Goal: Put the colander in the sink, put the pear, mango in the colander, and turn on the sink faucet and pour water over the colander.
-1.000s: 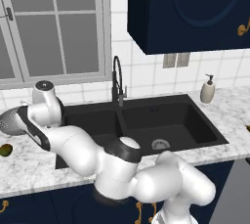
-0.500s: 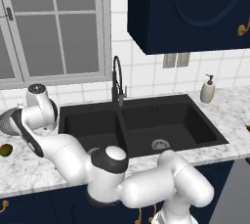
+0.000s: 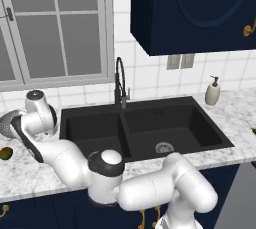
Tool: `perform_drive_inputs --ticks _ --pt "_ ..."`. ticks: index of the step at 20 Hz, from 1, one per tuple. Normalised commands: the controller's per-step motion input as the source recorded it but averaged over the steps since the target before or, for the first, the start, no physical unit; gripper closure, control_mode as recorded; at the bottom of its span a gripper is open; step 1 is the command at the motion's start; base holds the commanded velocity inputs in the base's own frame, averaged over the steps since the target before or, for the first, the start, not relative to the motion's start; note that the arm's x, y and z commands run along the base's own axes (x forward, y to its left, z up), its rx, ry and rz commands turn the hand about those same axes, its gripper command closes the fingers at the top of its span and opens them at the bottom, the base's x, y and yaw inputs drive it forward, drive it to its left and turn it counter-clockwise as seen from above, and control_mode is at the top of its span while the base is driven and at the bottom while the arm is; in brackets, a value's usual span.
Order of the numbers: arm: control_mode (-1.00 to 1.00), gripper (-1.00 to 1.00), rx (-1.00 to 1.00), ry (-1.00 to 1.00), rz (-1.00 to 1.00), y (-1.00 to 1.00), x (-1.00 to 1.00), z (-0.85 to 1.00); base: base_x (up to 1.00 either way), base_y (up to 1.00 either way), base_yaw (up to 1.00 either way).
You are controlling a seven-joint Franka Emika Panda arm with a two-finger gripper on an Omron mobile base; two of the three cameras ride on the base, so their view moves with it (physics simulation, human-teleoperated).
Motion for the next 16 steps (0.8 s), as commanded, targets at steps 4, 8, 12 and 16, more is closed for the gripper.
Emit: perform_drive_inputs --ticks 4,8,12,16 --pt "-1.00 -1.00 -0.05 0.00 -0.02 0.09 0.17 -0.30 0.00 0.00 0.00" --pt "-1.00 -1.00 -0.03 0.00 -0.01 0.03 0.09 -0.27 0.00 0.00 0.00" --pt "-1.00 1.00 -0.01 0.00 -0.02 0.01 0.01 -0.21 0.00 0.00 0.00" --pt "-1.00 1.00 0.00 0.00 -0.12 -0.22 -0.09 -0.24 0.00 0.00 0.00"
